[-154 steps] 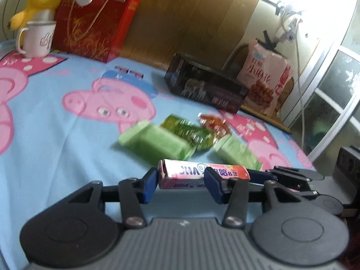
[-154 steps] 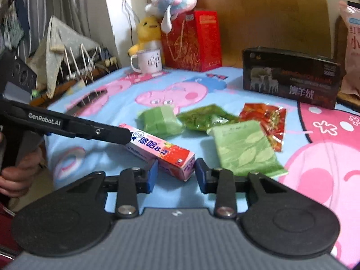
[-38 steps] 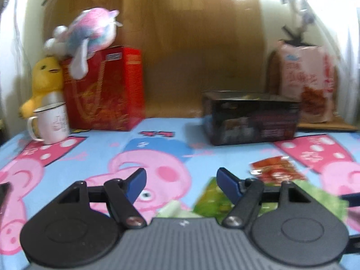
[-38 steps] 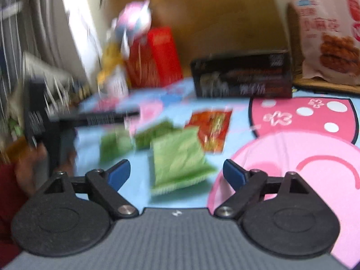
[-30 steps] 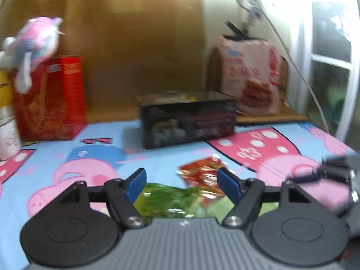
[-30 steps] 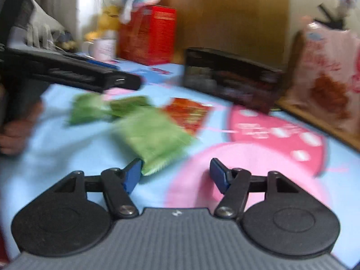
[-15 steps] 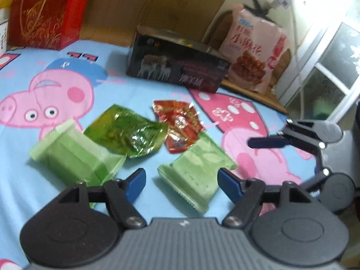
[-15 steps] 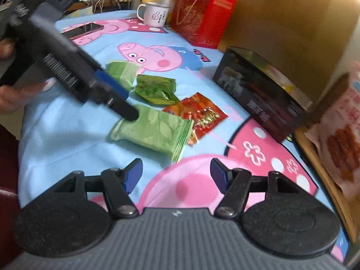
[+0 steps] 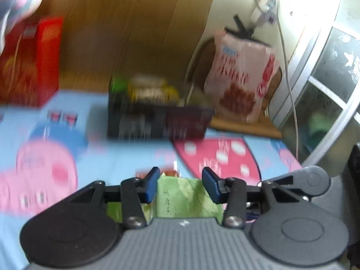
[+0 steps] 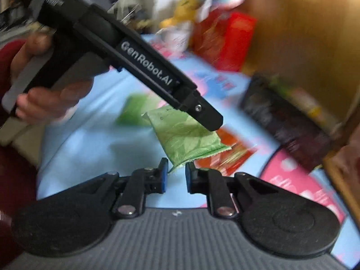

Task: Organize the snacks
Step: 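Grasp the light green pastry packet with the left gripper, then carry the light green pastry into the black tin and open the left gripper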

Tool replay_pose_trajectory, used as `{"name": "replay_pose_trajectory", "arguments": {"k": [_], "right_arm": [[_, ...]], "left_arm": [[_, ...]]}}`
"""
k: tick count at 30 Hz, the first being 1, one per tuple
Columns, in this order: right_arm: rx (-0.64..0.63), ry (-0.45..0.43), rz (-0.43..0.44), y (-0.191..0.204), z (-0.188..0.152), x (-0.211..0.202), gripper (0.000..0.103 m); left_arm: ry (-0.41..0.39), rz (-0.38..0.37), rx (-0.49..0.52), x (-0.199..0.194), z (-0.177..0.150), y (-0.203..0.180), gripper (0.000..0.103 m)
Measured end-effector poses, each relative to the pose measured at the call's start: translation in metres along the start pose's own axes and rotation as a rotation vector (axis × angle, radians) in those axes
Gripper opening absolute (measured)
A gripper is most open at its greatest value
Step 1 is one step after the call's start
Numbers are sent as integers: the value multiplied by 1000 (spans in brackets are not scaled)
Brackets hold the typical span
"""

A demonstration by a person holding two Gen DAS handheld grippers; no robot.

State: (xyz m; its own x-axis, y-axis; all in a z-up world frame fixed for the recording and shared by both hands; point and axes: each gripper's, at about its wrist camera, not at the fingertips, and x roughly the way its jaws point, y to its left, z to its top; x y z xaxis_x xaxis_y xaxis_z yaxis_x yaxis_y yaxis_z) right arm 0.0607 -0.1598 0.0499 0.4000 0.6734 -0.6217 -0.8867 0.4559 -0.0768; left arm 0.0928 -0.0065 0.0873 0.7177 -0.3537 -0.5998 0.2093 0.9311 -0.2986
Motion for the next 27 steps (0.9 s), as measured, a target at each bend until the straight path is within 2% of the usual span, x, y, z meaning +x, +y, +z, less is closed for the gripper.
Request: {"name": "replay_pose_trajectory", "arguments": {"k": [5,10,13,17,22,25,27], "right_arm": [[27,-80,-128,-40,28,-4,19],[98,-108,-224,-95,58,16,19],[146,-90,-264,-123,66,39,21],[184,-64,-298,-140,64,63,23],[218,-109,-276,-132,52,40,25],[254,-105,-203,-115,36,24,27],[299,-94,-122,-98,23,19,27]], "left_arm": [[-74,-40,35,24,70,-4,42],[-137,25,85,70,115,-1,46],[-135,67,93,99,124,9,56],[-111,117,56,107,117,32,56],[-111,99,-23,60,89,67,57],[-86,113,-45,27,60,85,58],[-61,144,-67,6,34,95,60]]}}
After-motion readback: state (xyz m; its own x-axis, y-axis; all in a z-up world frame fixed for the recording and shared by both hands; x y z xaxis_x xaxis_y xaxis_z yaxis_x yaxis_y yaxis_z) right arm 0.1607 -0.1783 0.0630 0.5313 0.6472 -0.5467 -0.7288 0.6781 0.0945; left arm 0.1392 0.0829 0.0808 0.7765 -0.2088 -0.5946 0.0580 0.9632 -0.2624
